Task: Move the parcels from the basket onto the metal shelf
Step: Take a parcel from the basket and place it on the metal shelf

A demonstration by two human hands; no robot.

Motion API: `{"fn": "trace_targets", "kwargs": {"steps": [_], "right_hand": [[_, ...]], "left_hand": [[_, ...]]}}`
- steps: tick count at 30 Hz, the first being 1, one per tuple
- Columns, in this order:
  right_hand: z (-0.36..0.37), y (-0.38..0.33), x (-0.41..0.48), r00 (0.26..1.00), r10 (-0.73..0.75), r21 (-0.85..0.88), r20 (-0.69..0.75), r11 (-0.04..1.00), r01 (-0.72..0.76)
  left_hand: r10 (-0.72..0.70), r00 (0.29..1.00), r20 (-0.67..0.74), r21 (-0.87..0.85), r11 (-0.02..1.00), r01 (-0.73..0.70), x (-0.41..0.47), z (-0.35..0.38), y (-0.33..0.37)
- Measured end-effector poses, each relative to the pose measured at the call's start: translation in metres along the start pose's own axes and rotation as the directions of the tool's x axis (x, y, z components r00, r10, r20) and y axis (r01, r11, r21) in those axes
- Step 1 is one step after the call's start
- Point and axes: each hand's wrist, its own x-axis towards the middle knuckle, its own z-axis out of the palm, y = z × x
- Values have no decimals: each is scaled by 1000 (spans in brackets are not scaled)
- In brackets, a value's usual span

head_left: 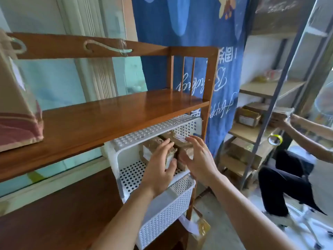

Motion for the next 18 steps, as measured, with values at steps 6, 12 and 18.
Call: {"fn": "trace_targets", "kwargs": {"steps": [6, 12, 18], "right_hand": [[37, 31, 47, 966, 178, -361, 190, 927, -100], [39, 35, 49, 976, 204, -439, 72, 885, -153], [-28, 32, -4, 986, 167, -122, -24, 978, -168]], "left_hand": [[-163, 961, 221, 377, 923, 70, 44, 31, -40], [-107, 982, 158, 424, 905, 31, 40, 41, -51], [-138, 987, 83, 174, 977, 122, 35, 33, -41]]}}
